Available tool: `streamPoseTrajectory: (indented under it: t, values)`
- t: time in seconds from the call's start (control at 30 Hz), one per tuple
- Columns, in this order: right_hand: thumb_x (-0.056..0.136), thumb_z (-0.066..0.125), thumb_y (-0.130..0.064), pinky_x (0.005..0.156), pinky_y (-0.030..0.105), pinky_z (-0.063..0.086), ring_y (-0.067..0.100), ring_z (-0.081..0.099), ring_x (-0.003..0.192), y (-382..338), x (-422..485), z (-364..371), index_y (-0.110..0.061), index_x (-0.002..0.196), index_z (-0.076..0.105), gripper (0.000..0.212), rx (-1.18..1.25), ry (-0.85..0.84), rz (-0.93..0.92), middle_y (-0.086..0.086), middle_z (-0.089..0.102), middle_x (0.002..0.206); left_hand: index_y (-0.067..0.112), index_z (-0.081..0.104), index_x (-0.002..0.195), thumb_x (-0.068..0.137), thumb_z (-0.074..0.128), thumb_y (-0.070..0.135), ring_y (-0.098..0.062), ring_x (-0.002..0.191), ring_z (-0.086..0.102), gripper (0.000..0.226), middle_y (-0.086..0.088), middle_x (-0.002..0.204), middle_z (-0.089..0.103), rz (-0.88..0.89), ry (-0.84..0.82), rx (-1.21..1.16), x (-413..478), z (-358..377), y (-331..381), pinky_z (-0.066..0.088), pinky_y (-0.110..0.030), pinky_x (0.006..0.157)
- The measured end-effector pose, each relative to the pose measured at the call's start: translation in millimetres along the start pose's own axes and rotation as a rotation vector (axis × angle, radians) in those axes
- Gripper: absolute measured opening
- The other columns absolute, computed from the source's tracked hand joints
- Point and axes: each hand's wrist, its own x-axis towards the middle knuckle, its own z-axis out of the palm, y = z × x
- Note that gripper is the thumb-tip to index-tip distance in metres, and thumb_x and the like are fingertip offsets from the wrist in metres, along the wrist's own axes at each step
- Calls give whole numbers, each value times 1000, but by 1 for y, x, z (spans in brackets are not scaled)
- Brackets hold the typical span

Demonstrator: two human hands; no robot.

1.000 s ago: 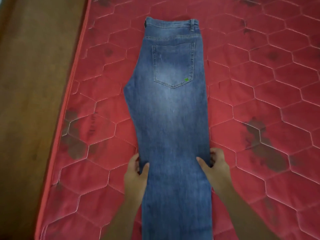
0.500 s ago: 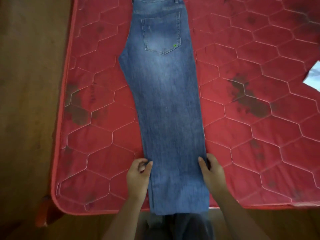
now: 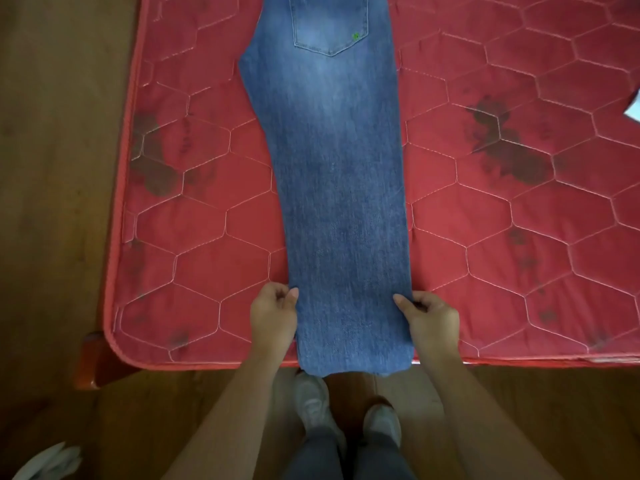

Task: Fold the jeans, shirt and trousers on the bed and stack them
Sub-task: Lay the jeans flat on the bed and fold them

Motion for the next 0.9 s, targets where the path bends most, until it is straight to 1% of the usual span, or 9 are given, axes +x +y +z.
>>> streamPoseTrajectory:
  t: [0.13, 0.27, 0.37, 0.47, 0.57, 0.63, 0.7, 0.77, 0.9]
  values:
    - [82, 68, -15, 58, 11, 42, 3, 54, 65, 0, -1, 3, -8, 89, 64, 10, -27, 21, -22, -6, 59, 72, 14, 48, 70, 90, 55, 12, -10, 58, 46, 22, 2, 66, 50, 29, 27, -13, -1, 1, -1, 36, -11, 46]
    - [84, 65, -14, 73, 28, 52, 16, 63, 80, 6, -5, -8, -10, 90, 63, 8, 26, -138, -20, -1, 67, 84, 10, 55, 85, 87, 61, 16, -12, 66, 55, 8, 1, 72, 58, 69, -37, -42, -23, -2, -15, 44, -19, 59]
    - [86, 62, -10, 74, 24, 53, 11, 64, 84, 13, -19, -20, -15, 90, 61, 6, 74, -263, -16, -2, 67, 89, 9, 58, 101, 84, 65, 17, -14, 82, 63, 20, -1, 87, 65, -19, -140, -167, -46, -5, -31, 52, -27, 73]
    - [88, 59, -9, 72, 20, 55, 12, 65, 86, 24, -34, -28, -19, 88, 61, 10, 91, -312, 14, -4, 67, 89, 11, 60, 105, 83, 66, 20, -15, 90, 63, 24, -1, 94, 65, -69, -187, -164, -63, -8, -44, 52, -28, 82]
    - [88, 57, -5, 71, 15, 53, 11, 64, 89, 29, -49, -31, -9, 101, 59, 14, 98, -333, 8, 0, 66, 97, 13, 60, 108, 86, 63, 19, -11, 89, 66, 23, 3, 93, 69, -84, -275, -162, -82, -12, -52, 54, -27, 80]
    - [89, 56, -4, 68, 10, 50, -1, 63, 84, 26, -59, -31, -7, 108, 56, 19, 144, -339, -2, -3, 64, 99, 16, 59, 108, 87, 61, 17, -7, 87, 67, 21, 6, 93, 70, -75, -300, -185, -93, -14, -52, 54, -24, 77]
    - [89, 54, -2, 64, 7, 48, -9, 63, 77, 24, -70, -32, -6, 106, 55, 18, 231, -356, 18, -7, 63, 96, 17, 60, 104, 87, 62, 13, -2, 83, 67, 18, 7, 91, 69, -89, -258, -269, -102, -19, -49, 53, -20, 72]
    - [89, 54, -2, 62, 7, 48, -8, 63, 76, 24, -81, -37, -8, 103, 57, 16, 289, -379, 50, -7, 64, 95, 15, 61, 96, 86, 62, 10, 0, 78, 66, 12, 6, 90, 68, -111, -218, -344, -114, -23, -47, 52, -14, 65]
    - [88, 54, 0, 63, 10, 50, 4, 64, 84, 26, -107, -47, -14, 99, 60, 19, 336, -390, 94, -8, 67, 94, 11, 61, 89, 85, 62, 9, -7, 80, 66, 4, -1, 89, 69, -133, -217, -351, -139, -29, -50, 51, -13, 64]
